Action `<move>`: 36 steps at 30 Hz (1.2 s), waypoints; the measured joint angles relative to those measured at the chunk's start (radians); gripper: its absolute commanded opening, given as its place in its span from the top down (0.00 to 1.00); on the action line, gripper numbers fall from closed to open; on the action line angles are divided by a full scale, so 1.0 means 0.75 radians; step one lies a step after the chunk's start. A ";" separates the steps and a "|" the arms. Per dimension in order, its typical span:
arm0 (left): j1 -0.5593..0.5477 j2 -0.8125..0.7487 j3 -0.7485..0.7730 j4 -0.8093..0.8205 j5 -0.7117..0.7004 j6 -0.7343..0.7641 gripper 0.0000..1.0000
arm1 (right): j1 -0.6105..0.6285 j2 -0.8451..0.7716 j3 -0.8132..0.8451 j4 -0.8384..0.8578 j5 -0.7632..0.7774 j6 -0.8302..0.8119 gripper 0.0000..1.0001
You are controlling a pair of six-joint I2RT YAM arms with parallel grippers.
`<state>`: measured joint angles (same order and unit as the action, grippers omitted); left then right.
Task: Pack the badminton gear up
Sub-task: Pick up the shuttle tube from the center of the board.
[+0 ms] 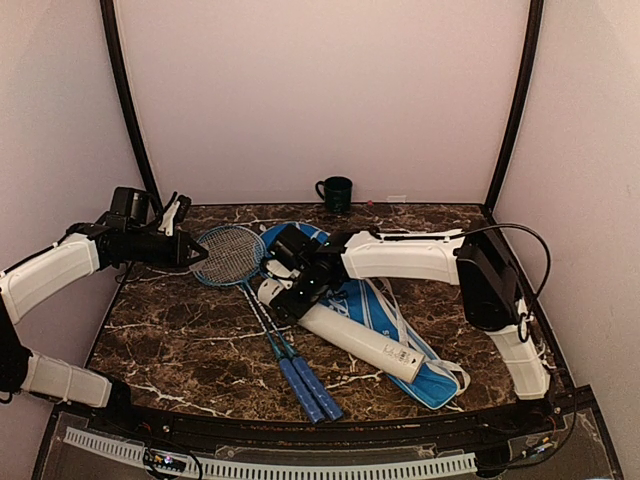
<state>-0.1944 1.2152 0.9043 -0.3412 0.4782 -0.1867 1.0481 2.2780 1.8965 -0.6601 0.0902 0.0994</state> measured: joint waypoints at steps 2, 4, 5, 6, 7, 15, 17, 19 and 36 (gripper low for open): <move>0.000 0.001 -0.001 0.000 0.000 0.000 1.00 | 0.006 0.025 0.007 -0.006 0.023 -0.017 0.17; 0.000 0.001 -0.001 0.000 0.000 0.000 1.00 | 0.007 0.034 0.007 -0.014 0.032 -0.023 0.18; 0.000 0.001 -0.001 0.000 0.000 0.000 1.00 | 0.007 0.041 0.011 -0.023 0.043 -0.030 0.18; 0.000 0.001 -0.001 0.000 0.001 0.000 1.00 | 0.007 0.045 0.013 -0.028 0.049 -0.036 0.18; 0.000 0.001 -0.001 0.000 0.001 0.000 1.00 | 0.007 0.050 0.016 -0.033 0.056 -0.044 0.18; 0.000 0.001 -0.002 0.002 0.023 0.001 1.00 | 0.010 0.077 0.033 -0.034 0.086 -0.076 0.24; 0.000 0.001 -0.004 0.003 0.027 0.001 1.00 | 0.011 0.077 0.033 -0.024 0.090 -0.079 0.25; 0.000 -0.004 -0.005 0.003 0.031 0.002 1.00 | 0.011 0.074 0.027 -0.005 0.091 -0.080 0.26; 0.000 -0.137 -0.003 0.050 0.054 -0.054 1.00 | 0.010 -0.235 -0.231 0.279 0.063 -0.039 0.35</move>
<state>-0.1944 1.1122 0.9020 -0.3038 0.5186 -0.2272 1.0557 2.1014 1.7233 -0.4511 0.1375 0.0700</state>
